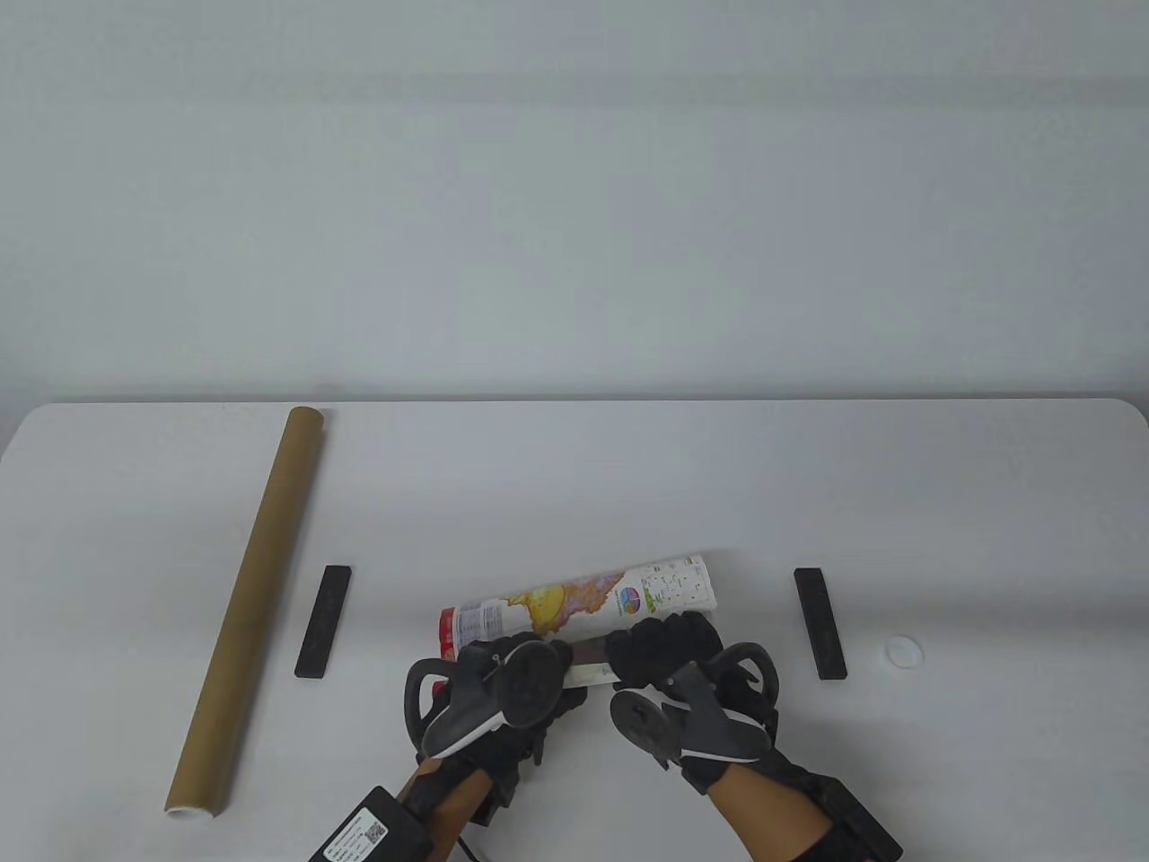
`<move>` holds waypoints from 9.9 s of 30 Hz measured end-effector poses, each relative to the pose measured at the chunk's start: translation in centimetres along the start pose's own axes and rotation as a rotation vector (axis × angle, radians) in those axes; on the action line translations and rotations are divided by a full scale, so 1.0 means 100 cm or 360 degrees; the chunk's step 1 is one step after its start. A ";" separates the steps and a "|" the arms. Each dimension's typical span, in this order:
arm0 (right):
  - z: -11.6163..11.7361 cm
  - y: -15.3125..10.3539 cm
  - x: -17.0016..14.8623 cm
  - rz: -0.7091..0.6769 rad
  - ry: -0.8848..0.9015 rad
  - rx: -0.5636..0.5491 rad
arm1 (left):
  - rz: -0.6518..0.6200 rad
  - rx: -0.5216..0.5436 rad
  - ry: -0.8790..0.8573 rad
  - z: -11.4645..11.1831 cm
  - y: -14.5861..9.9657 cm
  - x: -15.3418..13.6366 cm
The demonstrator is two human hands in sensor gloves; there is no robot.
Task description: Roll up map and store in mailing tube
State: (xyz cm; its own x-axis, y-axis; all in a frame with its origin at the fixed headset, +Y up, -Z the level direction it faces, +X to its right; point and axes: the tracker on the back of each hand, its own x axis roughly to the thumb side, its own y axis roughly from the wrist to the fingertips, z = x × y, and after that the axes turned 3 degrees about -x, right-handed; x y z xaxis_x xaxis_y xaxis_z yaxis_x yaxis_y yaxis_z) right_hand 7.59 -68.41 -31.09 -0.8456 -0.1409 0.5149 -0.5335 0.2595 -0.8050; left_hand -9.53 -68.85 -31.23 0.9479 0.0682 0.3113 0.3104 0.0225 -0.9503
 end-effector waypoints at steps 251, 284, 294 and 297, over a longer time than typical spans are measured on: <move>0.000 -0.004 -0.013 -0.0014 0.0270 0.0063 | 0.0130 0.0240 0.0410 0.010 -0.015 0.022; 0.003 -0.002 -0.022 0.0081 0.0388 0.0154 | 0.0077 0.0362 0.0512 0.013 -0.018 0.021; -0.007 -0.007 -0.004 -0.0002 -0.0115 -0.0064 | 0.0180 -0.0017 0.0100 0.010 -0.008 0.007; -0.009 -0.009 0.001 -0.0033 -0.0221 -0.0139 | 0.0226 -0.0177 -0.0125 0.007 -0.004 -0.004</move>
State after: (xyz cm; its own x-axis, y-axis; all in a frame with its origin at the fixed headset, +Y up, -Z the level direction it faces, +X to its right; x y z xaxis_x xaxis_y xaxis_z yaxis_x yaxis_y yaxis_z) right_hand 8.05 -67.84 -30.08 -0.8323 -0.2763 0.4806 -0.5522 0.3364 -0.7629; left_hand -10.07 -68.17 -30.98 0.9755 0.1408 0.1691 0.1843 -0.1031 -0.9774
